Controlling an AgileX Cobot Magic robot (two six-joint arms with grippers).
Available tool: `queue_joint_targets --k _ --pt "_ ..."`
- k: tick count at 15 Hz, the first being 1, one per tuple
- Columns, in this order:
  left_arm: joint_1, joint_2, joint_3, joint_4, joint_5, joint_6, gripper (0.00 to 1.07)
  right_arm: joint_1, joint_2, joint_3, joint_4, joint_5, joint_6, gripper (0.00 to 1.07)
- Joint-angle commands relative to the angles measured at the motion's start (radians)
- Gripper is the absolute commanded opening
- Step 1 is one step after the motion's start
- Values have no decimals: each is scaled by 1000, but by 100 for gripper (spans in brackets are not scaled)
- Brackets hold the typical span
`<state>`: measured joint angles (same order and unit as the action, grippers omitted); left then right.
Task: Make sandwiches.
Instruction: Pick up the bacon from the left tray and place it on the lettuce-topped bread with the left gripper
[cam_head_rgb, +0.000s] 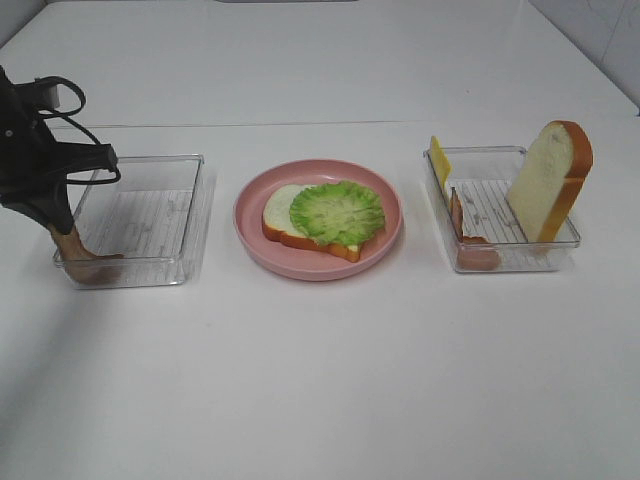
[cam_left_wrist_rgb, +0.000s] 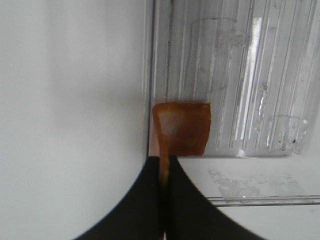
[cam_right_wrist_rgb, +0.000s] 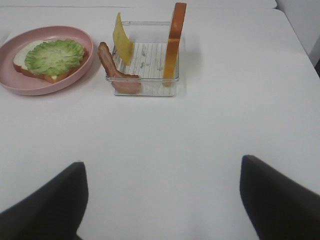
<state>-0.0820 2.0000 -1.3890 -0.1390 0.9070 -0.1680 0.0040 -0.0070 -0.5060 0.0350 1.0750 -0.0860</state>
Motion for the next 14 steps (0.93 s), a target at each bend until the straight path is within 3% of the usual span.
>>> queue_joint_targets --k 1,3,7,9,10,11,12,14 --pt "-2 1 -10 -17 -4 24 0 -2 -11 3 -1 -12 6 78" --pt "-2 -9 -53 -45 16 32 0 -2 -11 3 -1 -12 6 78" --pt "-2 -16 -163 -224 42 132 0 -2 -11 3 -1 -12 6 78" --pt "-2 -16 -204 -366 27 219 0 -2 -11 3 -1 -12 6 78" --pt "-2 -16 -218 -528 -2 321 0 -2 -11 3 -1 -12 6 78" --pt "-2 -14 -218 -614 -17 378 0 -2 -11 3 -1 -12 6 78" --pt "-2 -14 -218 -641 -22 400 0 -2 -11 3 -1 -12 6 78" --pt "-2 -7 -218 -805 -31 498 0 -2 -11 3 -1 -12 6 78"
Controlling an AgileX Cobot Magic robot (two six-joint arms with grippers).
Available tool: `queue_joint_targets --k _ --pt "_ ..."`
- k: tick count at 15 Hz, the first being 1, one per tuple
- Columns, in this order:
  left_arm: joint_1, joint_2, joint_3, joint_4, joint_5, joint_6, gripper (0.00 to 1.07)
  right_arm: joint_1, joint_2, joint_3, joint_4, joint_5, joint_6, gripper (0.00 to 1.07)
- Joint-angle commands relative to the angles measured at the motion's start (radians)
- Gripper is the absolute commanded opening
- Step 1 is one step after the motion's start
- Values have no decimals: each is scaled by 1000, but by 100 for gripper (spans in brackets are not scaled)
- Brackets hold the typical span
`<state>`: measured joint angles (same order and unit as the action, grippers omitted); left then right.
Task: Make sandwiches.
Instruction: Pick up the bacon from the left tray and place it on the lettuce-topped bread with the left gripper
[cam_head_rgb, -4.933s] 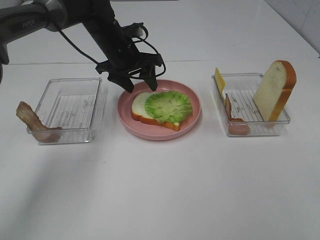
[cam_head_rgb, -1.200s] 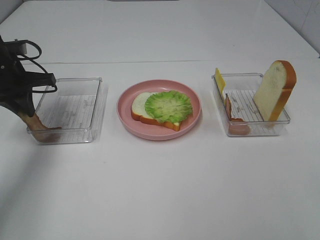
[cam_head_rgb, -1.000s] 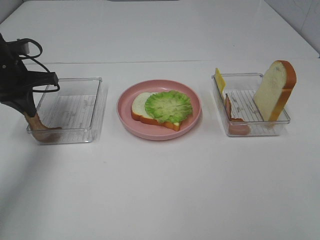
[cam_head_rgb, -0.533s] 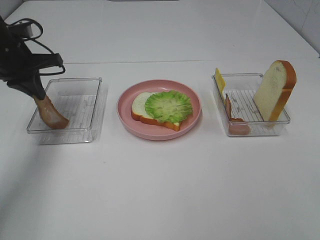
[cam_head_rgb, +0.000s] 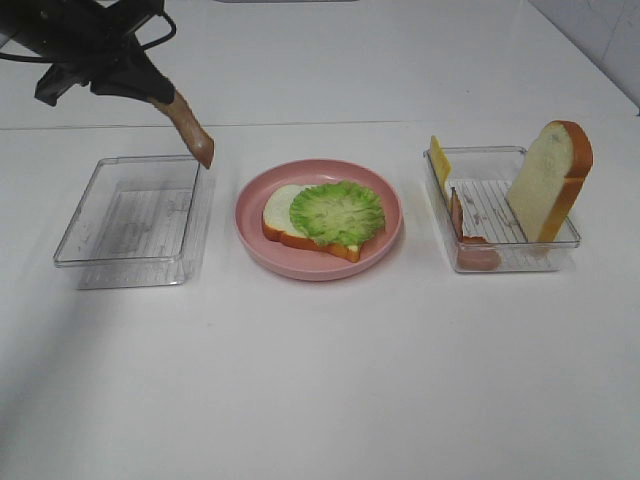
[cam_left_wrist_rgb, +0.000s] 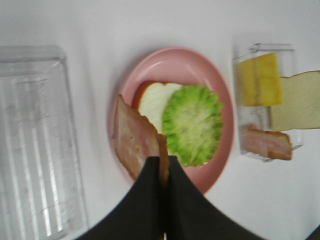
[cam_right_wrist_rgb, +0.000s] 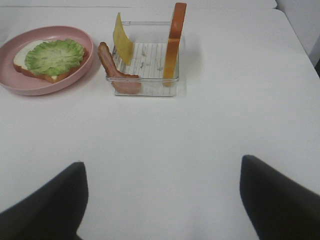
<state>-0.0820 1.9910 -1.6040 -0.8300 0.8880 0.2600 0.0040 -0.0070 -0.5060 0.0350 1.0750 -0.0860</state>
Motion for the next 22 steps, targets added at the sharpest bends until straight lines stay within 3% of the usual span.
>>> queue_joint_targets --k 1,3,4,9,13,16,22 --pt "-2 11 -3 -195 -1 110 0 -2 -11 3 -1 -12 6 78" --pt "-15 33 -3 -286 25 170 0 -2 -11 3 -1 -12 6 78" --pt "-59 73 -3 -367 39 225 0 -2 -11 3 -1 -12 6 78" --pt "-213 185 -4 -560 8 350 0 -2 -11 3 -1 -12 6 78" --pt "-273 262 -4 -717 8 432 0 -2 -11 3 -1 -12 6 78" --pt "-261 316 -4 -700 7 439 0 -2 -11 3 -1 -12 6 78" --pt "-200 325 -4 -498 -69 439 0 -2 -11 3 -1 -12 6 78"
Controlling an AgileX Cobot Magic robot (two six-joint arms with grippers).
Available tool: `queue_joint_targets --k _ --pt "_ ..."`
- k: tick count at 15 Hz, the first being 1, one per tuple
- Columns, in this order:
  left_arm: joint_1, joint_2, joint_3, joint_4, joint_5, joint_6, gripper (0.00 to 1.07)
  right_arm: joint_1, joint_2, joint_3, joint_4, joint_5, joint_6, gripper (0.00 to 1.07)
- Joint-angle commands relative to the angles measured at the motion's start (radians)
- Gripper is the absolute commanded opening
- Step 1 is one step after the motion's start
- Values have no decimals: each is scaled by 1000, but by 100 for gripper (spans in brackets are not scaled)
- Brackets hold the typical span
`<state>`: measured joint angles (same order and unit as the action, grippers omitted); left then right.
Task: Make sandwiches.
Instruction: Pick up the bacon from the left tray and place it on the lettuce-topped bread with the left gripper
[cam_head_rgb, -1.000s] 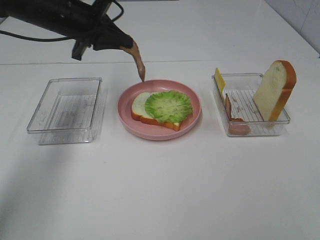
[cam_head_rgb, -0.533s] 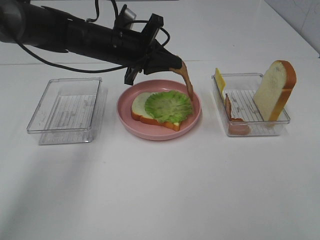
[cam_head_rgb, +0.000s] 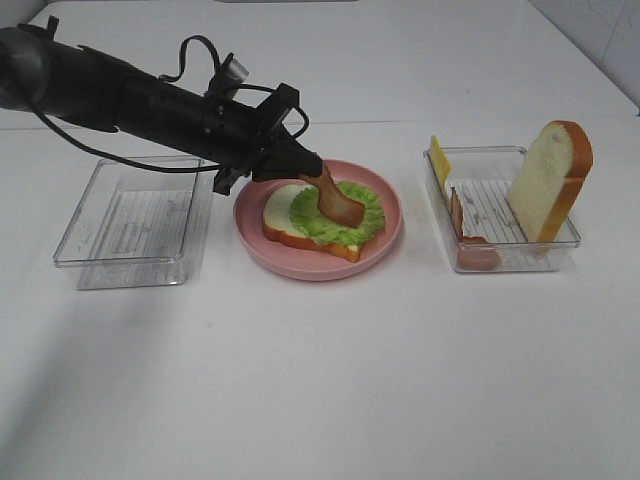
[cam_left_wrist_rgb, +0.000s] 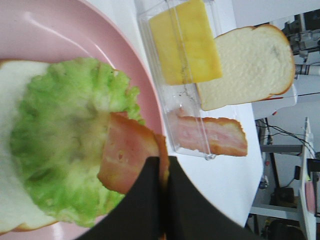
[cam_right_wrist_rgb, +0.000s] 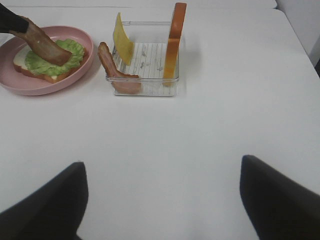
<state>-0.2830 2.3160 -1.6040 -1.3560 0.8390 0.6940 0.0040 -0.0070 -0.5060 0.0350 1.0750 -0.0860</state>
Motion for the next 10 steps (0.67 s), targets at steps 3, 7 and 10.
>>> queue_joint_targets --k 3,7,10 --pt "1 0 -4 107 -50 -8 0 -2 -11 3 -1 -12 6 78" --pt "1 -11 -4 135 -78 -10 29 -2 -11 3 -1 -12 6 78" --pt "2 -63 -4 195 -125 -10 64 -2 -11 3 -1 -12 6 78"
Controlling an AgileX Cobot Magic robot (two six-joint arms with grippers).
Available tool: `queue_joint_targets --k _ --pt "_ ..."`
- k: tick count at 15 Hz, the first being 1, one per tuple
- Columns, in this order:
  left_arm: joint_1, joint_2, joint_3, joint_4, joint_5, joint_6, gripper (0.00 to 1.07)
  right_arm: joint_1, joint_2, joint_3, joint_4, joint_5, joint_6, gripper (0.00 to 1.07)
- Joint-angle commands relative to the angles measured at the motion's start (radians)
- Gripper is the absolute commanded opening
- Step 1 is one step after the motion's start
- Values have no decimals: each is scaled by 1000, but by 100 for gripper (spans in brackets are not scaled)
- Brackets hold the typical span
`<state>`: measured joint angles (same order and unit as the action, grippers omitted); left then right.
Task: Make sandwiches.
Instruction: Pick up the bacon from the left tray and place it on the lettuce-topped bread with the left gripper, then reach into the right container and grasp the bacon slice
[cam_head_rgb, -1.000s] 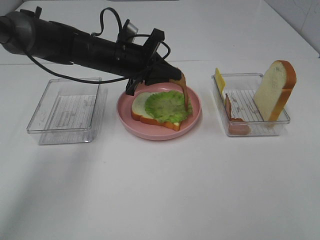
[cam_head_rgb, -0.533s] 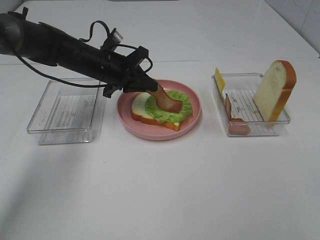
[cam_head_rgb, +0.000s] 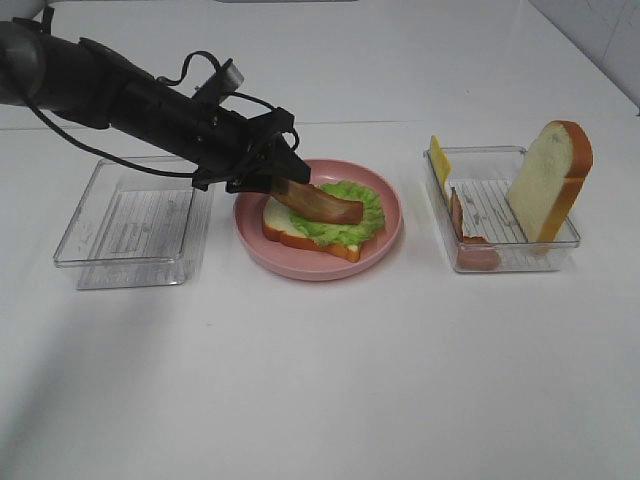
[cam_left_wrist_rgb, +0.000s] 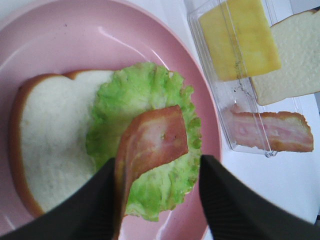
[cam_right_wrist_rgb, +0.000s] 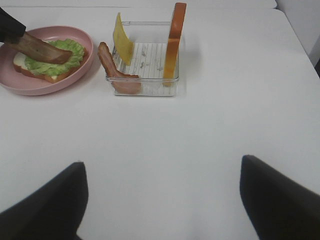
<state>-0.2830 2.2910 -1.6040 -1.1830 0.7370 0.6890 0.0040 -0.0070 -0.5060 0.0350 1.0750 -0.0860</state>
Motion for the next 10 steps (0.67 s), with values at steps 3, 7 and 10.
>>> queue_joint_targets --k 3,7,10 --pt "12 -106 -4 145 -28 -36 71 -2 -11 3 -1 -12 6 78" --pt "51 -250 -4 526 78 -317 71 -2 -11 3 -1 -13 6 78" --pt "51 -378 -4 797 212 -511 71 -2 -11 3 -1 -13 6 78"
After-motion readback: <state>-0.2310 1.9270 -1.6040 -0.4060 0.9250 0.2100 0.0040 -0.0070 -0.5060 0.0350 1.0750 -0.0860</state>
